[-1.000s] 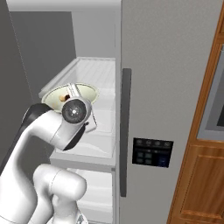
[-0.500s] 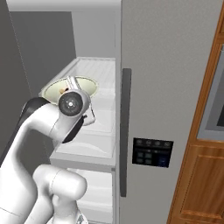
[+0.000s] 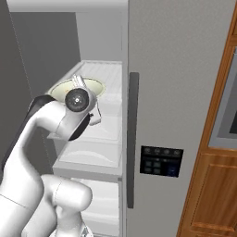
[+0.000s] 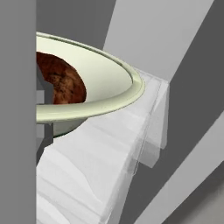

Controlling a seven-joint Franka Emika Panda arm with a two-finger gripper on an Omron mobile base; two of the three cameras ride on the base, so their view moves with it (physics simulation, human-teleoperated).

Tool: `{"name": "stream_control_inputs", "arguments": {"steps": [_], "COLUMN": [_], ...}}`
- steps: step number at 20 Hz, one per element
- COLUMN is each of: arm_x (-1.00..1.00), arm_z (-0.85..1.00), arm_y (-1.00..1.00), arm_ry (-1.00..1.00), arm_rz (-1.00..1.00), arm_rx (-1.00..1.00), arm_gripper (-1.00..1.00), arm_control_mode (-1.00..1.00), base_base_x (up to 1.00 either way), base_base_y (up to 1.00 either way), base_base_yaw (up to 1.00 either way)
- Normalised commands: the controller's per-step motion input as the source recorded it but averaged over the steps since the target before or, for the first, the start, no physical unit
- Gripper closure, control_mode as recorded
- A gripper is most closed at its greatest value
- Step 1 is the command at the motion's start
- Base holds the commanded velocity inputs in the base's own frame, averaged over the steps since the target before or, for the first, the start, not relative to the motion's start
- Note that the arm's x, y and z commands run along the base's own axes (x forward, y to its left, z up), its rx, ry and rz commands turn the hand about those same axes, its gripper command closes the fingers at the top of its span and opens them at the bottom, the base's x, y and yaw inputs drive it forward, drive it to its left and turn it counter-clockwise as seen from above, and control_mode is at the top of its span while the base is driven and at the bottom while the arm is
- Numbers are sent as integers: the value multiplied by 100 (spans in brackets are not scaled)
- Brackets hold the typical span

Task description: Place one of the steaks on the plate and the other in the bowl. Then place the bowl in the fridge.

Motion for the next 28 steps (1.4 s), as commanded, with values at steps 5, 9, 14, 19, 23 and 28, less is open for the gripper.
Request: {"name": "stream_control_inputs", "arguments": {"steps": [5, 9, 14, 19, 23, 28], "arm_x": [45, 53, 57, 22, 0, 6], "arm_z": [0, 0, 0, 0, 0, -1], "arm_y": [28, 20, 11, 2, 0, 2], "arm_ry": [0, 0, 0, -9, -19, -16], "arm_rz": [-4, -5, -5, -6, -8, -11], "arm_rx": [0, 0, 0, 0, 0, 0], "arm_gripper": [100, 100, 100, 100, 100, 100], "arm_control_mode": [-100, -100, -100, -100, -100, -100], "base_base_x": [0, 0, 0, 0, 0, 0], "base_base_y": [0, 0, 0, 0, 0, 0], "base_base_yaw": [0, 0, 0, 0, 0, 0]}}
